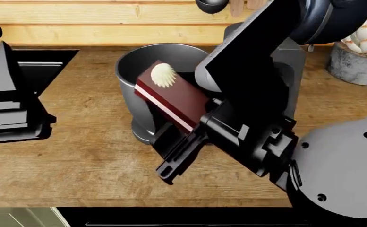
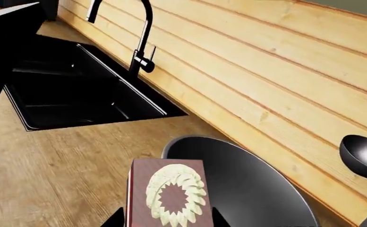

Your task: Place the cake in the stand mixer bowl.

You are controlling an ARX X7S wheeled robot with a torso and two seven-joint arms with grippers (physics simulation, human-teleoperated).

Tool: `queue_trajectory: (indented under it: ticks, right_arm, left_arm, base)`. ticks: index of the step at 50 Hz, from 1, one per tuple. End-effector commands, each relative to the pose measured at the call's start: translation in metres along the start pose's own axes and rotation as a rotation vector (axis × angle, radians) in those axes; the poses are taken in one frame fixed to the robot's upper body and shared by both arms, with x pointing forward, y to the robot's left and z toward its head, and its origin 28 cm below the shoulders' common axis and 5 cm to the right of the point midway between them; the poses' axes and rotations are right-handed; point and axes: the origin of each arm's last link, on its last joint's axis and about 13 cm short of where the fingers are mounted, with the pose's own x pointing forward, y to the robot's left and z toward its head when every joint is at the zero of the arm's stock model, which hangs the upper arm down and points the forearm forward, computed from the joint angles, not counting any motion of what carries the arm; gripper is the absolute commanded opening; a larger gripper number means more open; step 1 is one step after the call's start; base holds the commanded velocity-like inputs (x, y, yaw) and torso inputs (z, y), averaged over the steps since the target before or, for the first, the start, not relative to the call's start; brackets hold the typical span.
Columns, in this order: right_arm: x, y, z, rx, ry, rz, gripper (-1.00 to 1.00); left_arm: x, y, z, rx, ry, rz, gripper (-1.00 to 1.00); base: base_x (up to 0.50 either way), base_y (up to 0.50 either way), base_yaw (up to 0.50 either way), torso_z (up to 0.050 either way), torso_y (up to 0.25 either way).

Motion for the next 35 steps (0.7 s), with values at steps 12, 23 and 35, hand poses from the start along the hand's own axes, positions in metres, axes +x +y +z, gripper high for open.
queue_trajectory:
  ticks: [12,23,35]
  right_arm:
    - [0.027,0.002,-0.004,0.163,-0.058,-0.074,-1.0]
    - [0.032,-0.002,-0.006,0.206,-0.056,-0.105,-1.0]
    - [0.041,-0.008,0.006,0.212,-0.097,-0.122,-1.0]
  left_arm:
    - [0.002,0.001,0.0,-0.017,-0.025,-0.001,1.0]
    - [0.002,0.0,0.0,-0.017,-0.023,-0.002,1.0]
    - [0.001,0.001,0.0,-0.019,-0.025,0.005,1.0]
  base:
    - [0.0,0.0,0.0,0.0,0.0]
    - [0.0,0.0,0.0,0.0,0.001]
    - [0.0,0.0,0.0,0.0,0.001]
